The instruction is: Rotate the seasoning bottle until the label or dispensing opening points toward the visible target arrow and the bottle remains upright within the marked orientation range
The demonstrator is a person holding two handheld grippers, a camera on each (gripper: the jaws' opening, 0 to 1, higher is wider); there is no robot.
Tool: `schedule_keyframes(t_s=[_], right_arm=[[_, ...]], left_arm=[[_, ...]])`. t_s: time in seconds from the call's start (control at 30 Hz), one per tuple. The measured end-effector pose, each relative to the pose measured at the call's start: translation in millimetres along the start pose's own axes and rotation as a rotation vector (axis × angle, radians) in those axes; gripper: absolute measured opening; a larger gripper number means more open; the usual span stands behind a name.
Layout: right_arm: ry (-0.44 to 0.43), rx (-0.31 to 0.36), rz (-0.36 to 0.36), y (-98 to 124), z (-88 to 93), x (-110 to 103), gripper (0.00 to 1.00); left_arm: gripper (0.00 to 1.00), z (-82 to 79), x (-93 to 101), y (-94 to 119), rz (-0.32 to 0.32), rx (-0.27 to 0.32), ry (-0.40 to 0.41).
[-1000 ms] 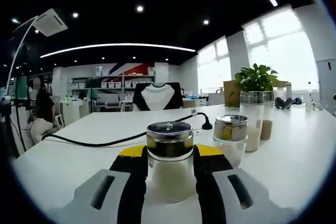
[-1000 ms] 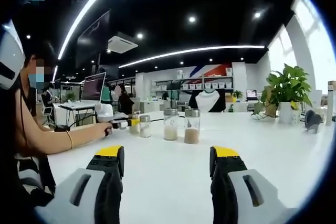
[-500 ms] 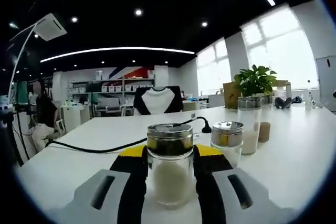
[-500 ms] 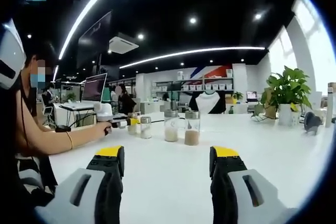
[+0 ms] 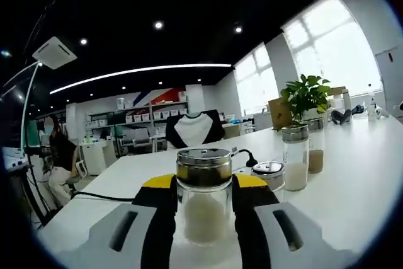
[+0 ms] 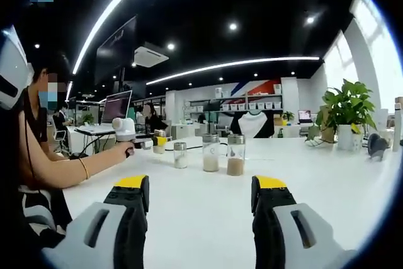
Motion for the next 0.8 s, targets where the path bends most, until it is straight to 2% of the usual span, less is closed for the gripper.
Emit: schedule_keyframes(t_s=[0.07,0.2,0.27,0.47,0.63,0.73,0.8], right_arm=[[0.005,0.007,-0.008,0.7,-2.3,-2.6,0.65],[0.005,0.012,-0.015,0.7,-3.0,-3.7,0.65],[0.007,0.011,-0.019,0.9,-2.2,-4.3,0.65],[0.005,0.005,-0.017,2.8,-0.2,-4.3,0.65],[0.0,-0.003,-0.015,2.7,2.9,-3.7,0.65],[0.001,-0.008,-0.02,1.8,3.6,-4.5,0.65],[0.002,-0.007,-0.023,1.2,3.4,-4.9,0.65]], left_arm=[[0.36,-7.9,2.9,3.2,0.035,0.016,0.054],[0.36,-21.0,12.5,9.5,0.054,0.038,0.046],[0.36,-21.2,18.3,14.5,0.061,0.047,0.023],[0.36,-17.1,18.8,13.3,0.075,0.033,0.039],[0.36,-21.5,35.1,15.3,0.123,0.039,0.018],[0.36,-21.7,43.9,14.4,0.13,0.026,-0.022],[0.36,-21.5,45.7,15.2,0.131,0.025,-0.017]])
Point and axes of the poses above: the point that each gripper's makers call its tool centre point, and the gripper's own axes: y roughly backward along the fingers, x roughly to its right, z roughly out of its underside, the point moved 6 cm from there along y, roughly backward along the fingers, and after that the axes turned 10 degrees about y, right-handed, at the moved point
